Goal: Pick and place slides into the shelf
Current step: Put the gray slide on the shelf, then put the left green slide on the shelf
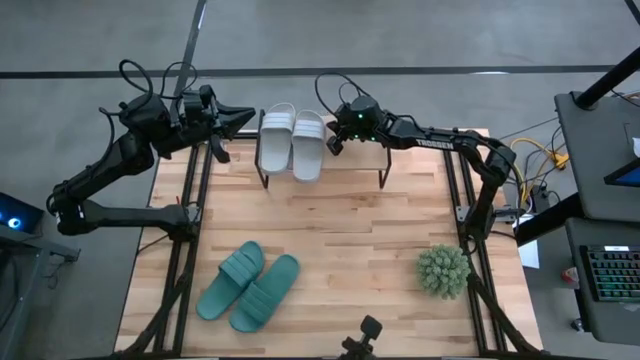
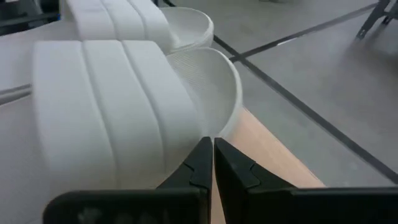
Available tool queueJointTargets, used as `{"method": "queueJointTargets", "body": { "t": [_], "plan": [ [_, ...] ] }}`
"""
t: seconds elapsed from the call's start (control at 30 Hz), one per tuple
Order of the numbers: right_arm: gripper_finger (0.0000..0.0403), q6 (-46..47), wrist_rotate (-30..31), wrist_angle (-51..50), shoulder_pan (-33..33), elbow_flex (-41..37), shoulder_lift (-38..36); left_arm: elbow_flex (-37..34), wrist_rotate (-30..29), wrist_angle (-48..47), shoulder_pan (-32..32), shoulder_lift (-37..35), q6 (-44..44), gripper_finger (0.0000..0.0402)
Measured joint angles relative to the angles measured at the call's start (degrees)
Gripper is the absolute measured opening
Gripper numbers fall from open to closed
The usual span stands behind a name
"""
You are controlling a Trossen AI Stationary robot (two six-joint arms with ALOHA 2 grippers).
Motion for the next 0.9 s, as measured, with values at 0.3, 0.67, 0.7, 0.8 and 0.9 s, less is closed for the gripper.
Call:
{"method": "queueJointTargets", "body": {
  "t": [0.3,0.67,0.7,0.8,0.9],
  "plan": [
    [0.0008,1.95,0.04,-1.76,0.80,0.00,-1.55,0.00,0.02,0.00,-0.02,-0.02,-0.03,0.0000],
    [0.0008,-0.20,-1.04,-5.98,5.95,0.07,-6.58,0.00,0.00,0.00,-0.02,-0.02,0.27,0.0000],
    [0.0008,-0.19,-1.05,-6.54,6.46,-0.01,-6.54,0.00,0.02,0.00,-0.02,-0.02,0.42,0.0000],
    [0.0008,1.32,-1.33,-6.36,8.20,-0.07,-6.48,0.00,0.02,-0.02,-0.02,-0.02,0.44,0.0000],
    [0.0008,2.75,-1.55,-6.33,10.40,-0.04,-6.69,0.00,0.02,-0.04,-0.02,-0.07,0.49,0.0000]
  ]
}}
